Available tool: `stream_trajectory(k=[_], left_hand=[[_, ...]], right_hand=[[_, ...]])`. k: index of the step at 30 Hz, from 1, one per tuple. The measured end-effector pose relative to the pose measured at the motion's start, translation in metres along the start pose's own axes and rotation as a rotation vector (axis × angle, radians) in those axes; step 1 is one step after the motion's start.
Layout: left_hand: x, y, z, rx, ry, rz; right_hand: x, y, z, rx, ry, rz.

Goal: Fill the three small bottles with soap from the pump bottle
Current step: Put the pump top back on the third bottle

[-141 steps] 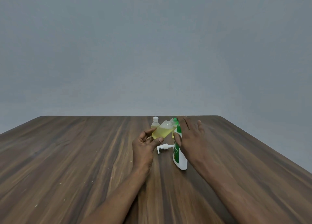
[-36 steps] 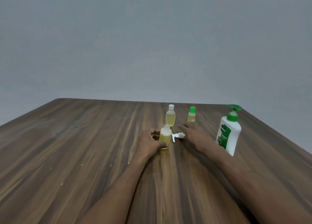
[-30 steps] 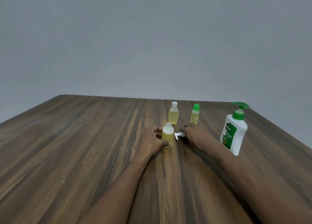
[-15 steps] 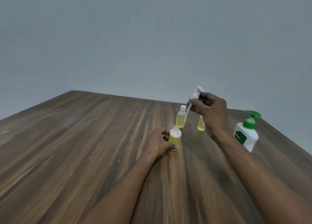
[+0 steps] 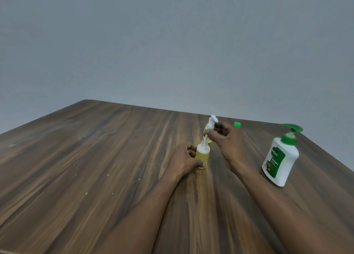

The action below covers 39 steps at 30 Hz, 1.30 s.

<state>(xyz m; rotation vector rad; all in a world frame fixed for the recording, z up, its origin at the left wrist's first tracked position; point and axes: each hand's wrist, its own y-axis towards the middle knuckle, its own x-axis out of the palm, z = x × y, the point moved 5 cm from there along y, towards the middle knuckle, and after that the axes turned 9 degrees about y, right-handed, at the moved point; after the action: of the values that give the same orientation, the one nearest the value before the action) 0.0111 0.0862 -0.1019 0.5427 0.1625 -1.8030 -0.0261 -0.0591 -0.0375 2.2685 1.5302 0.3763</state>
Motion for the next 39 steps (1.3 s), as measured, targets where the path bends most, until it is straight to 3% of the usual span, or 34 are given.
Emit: stream_trajectory(k=[18, 28, 33, 39], left_hand=[[0.002, 0.005, -0.005, 0.009, 0.011, 0.006], [0.003, 0.009, -0.007, 0.022, 0.034, 0.020], [0.004, 0.011, -0.010, -0.003, 0.041, 0.023], [0.005, 0.011, -0.010, 0.006, 0.041, 0.016]], right_hand=[[-0.001, -0.012, 0.018, 0.065, -0.120, -0.139], [0.005, -0.017, 0.034, 0.020, -0.152, 0.018], [-0.005, -0.012, 0.032, 0.098, -0.097, -0.020], [0.003, -0.014, 0.030, 0.026, -0.144, -0.050]])
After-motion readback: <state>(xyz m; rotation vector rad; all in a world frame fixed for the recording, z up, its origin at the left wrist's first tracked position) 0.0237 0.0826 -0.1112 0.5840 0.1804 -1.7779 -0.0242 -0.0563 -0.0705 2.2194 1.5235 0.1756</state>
